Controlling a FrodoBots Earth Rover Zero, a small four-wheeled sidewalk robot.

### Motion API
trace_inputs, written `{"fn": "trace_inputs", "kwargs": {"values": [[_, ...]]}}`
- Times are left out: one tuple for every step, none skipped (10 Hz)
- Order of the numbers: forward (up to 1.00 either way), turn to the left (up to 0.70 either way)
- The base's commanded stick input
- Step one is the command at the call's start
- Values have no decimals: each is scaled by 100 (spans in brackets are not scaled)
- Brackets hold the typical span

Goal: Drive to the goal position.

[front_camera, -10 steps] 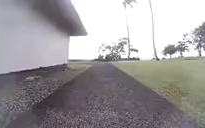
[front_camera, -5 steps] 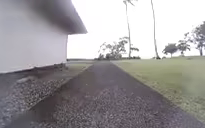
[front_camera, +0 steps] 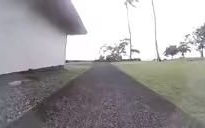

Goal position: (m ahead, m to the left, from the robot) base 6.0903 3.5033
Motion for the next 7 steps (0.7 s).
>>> {"fn": "trace_inputs", "kwargs": {"values": [[70,0],[70,0],[70,0],[70,0],[70,0],[70,0],[70,0]]}}
